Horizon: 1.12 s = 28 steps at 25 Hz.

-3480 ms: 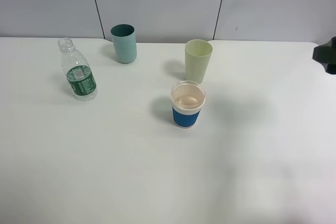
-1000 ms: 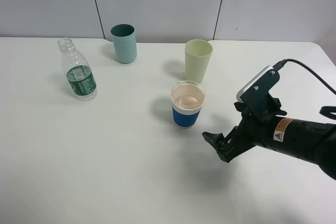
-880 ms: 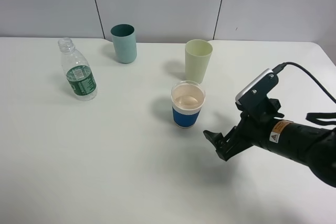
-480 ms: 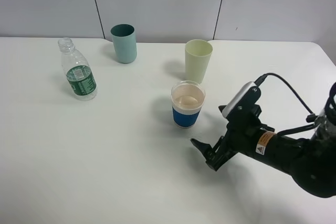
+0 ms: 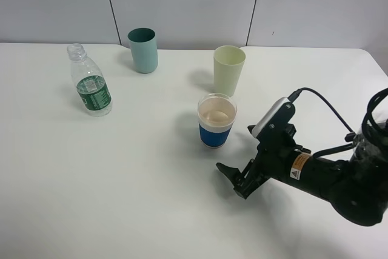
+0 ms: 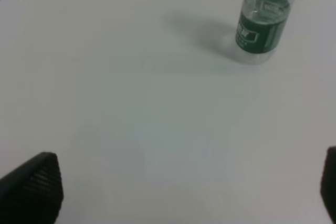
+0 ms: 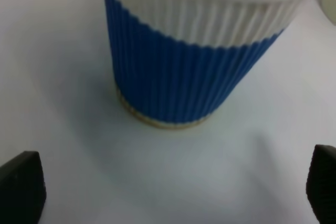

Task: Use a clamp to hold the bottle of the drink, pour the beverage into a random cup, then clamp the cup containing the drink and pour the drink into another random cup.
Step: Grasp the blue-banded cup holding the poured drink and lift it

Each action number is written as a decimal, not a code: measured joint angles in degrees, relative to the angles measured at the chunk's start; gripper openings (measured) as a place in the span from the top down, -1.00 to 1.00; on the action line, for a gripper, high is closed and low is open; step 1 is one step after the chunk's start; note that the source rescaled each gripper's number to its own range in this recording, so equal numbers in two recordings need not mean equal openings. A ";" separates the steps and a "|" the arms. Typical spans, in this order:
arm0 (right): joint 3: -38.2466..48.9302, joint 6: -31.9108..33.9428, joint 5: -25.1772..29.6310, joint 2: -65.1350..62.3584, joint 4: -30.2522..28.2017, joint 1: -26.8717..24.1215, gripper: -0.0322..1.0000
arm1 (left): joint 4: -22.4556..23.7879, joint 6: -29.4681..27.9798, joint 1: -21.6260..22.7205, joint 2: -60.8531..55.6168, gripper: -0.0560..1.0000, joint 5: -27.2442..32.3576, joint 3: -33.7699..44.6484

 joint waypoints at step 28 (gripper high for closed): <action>-10.34 2.49 -0.01 2.09 -7.56 -2.56 -1.00 | 0.00 0.00 0.00 0.00 -1.00 0.00 0.00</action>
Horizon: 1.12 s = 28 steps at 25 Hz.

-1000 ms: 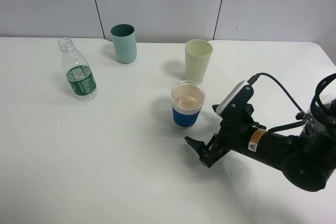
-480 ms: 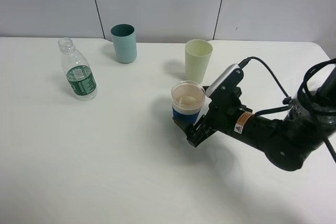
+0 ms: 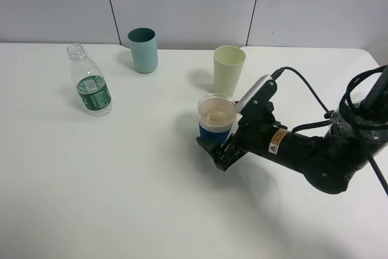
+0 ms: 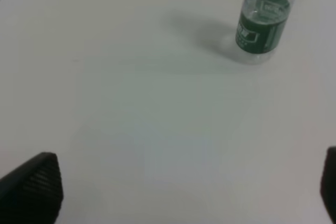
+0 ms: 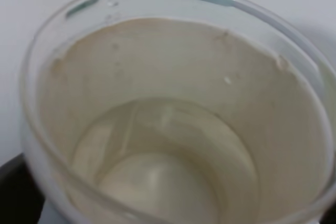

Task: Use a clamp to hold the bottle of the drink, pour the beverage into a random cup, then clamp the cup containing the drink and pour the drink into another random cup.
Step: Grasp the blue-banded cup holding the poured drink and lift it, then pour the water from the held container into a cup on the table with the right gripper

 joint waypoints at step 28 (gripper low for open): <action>0.00 3.78 0.87 -1.00 -0.15 -0.04 0.94 | 0.00 0.00 0.00 0.00 -1.00 0.00 0.00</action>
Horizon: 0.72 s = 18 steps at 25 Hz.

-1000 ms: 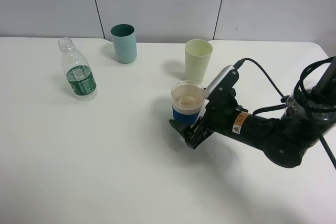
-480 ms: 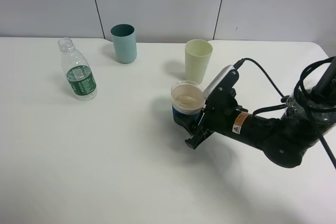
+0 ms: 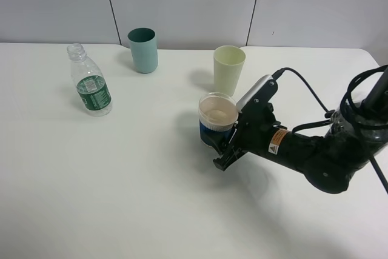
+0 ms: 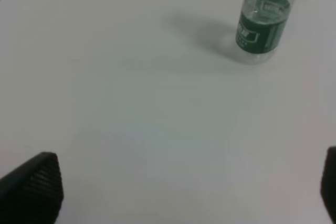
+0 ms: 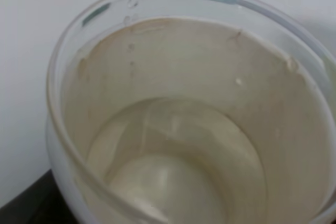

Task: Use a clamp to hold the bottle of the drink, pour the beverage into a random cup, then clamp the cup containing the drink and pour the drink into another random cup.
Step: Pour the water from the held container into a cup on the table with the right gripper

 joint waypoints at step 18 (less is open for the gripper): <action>0.20 4.67 15.62 -23.88 5.24 0.00 0.94 | 0.00 0.00 0.00 0.00 -1.00 0.00 0.00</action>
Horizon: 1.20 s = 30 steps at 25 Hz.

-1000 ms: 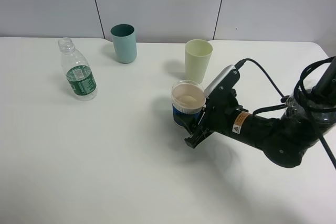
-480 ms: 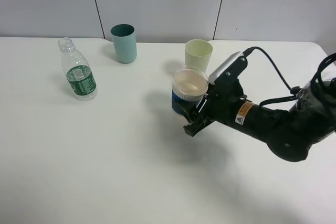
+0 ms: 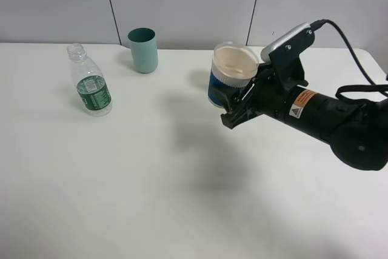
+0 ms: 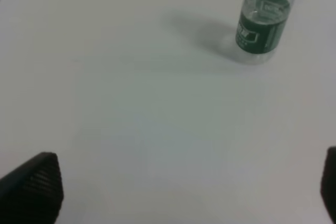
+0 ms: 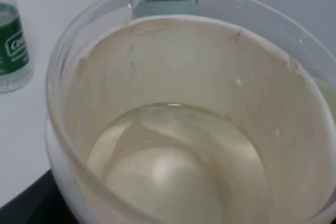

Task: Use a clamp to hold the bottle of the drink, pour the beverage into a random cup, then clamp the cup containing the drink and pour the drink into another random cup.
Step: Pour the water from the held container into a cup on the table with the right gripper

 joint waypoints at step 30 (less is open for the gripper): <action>-30.08 33.23 64.39 -11.10 -38.64 -9.91 0.94 | 0.00 0.00 0.00 0.00 -1.00 0.00 0.00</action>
